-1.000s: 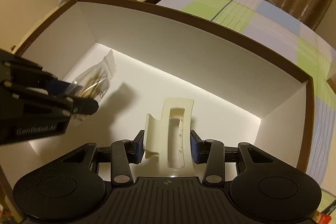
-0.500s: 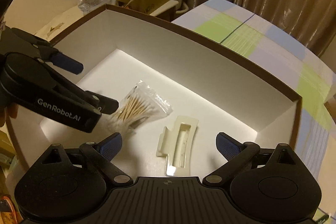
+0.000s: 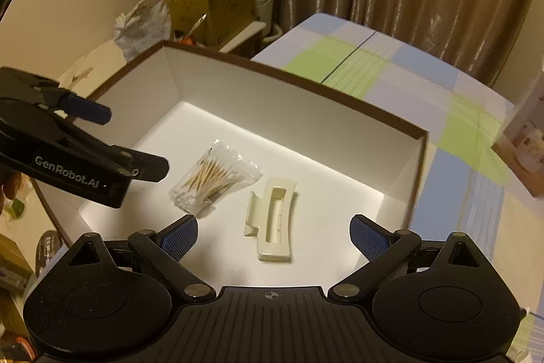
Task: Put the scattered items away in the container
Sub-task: 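Open the left tool over the box while the right tool releases the hair clip inside, then withdraw both tools from the box back toward the remaining items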
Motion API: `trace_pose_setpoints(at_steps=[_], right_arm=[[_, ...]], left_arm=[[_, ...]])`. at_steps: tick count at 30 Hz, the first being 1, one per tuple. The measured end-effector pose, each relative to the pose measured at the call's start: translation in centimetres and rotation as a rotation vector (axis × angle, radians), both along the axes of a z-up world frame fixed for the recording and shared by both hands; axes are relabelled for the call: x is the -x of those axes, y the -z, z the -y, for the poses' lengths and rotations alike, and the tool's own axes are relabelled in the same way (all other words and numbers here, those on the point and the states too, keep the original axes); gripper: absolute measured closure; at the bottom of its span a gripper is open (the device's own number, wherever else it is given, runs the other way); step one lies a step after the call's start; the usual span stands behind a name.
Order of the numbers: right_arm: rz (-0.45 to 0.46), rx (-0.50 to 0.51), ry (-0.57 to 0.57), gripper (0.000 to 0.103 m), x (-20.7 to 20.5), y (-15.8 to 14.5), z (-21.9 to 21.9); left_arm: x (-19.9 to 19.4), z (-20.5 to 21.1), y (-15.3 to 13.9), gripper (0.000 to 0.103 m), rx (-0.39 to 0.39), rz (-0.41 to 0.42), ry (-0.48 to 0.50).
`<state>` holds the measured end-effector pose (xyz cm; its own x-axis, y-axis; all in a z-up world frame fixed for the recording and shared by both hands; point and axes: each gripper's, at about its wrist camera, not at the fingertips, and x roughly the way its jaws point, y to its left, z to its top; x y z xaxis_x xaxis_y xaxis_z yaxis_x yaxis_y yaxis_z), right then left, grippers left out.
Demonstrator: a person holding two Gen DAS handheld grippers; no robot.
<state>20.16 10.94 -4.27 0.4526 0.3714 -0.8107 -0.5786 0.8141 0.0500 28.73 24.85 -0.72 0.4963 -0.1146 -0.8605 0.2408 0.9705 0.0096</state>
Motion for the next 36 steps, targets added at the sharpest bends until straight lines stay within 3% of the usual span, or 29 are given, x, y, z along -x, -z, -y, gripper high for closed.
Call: trace_pose_setpoints(at_steps=[16,26,36], right_arm=[[0.075,-0.071,-0.002,0.002,5.8,-4.0,3.5],[0.088,-0.067,-0.029,0.002,9.8,-3.9,5.5],[0.058,-0.092,-0.052,0.002,12.1,-3.6,7.8]], left_arm=[[6.5,0.7,-3.4,0.003,0.015,0.087,-0.026],[10.3,1.1,-4.5,0.003,0.027,0.119,-0.037],[13.4,1.8,-3.6,0.003,0.045,0.083,-0.057]])
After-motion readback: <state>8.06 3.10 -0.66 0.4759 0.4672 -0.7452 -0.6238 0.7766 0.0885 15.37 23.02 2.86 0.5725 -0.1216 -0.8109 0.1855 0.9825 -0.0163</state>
